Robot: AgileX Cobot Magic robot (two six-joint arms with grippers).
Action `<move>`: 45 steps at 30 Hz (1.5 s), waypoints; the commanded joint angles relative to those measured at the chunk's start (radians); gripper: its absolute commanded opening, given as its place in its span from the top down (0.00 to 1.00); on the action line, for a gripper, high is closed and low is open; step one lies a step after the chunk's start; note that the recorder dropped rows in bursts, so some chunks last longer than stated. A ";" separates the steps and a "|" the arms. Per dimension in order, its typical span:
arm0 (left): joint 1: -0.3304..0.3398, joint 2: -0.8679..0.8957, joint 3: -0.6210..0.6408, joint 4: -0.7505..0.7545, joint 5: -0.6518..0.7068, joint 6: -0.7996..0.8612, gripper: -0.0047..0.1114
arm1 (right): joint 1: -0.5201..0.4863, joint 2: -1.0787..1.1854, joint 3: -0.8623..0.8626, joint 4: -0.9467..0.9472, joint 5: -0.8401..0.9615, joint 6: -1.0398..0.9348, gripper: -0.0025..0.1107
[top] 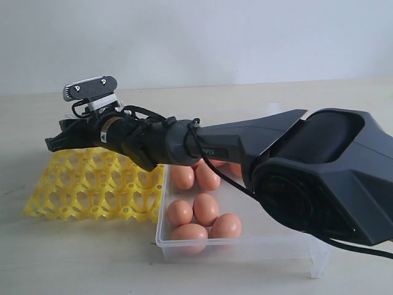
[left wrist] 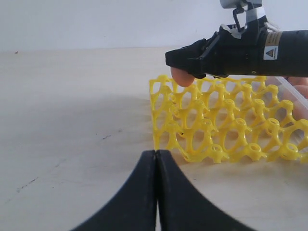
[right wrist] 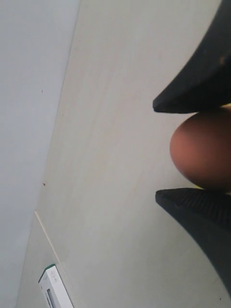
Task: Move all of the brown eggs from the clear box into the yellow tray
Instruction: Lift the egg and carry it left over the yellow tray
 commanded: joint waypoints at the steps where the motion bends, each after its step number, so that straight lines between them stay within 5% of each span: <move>1: 0.001 -0.006 -0.004 -0.001 -0.010 0.003 0.96 | -0.015 -0.002 -0.008 -0.029 -0.019 -0.010 0.98; 20: 0.001 -0.006 -0.004 -0.001 -0.010 0.003 0.96 | -0.008 -0.002 -0.008 -0.033 -0.069 -0.003 0.96; 26: 0.001 -0.006 -0.004 -0.001 -0.010 0.003 0.96 | -0.008 -0.002 -0.008 -0.041 -0.079 -0.003 0.51; 34: 0.001 -0.006 -0.004 -0.001 -0.010 0.003 0.96 | -0.008 -0.006 -0.008 -0.039 -0.079 -0.003 0.47; 40: 0.001 -0.006 -0.004 -0.001 -0.010 0.003 0.96 | -0.008 -0.098 -0.008 -0.100 0.091 -0.003 0.47; 45: 0.001 -0.006 -0.004 -0.001 -0.010 0.003 0.96 | -0.003 -0.272 -0.008 -0.146 0.456 -0.003 0.52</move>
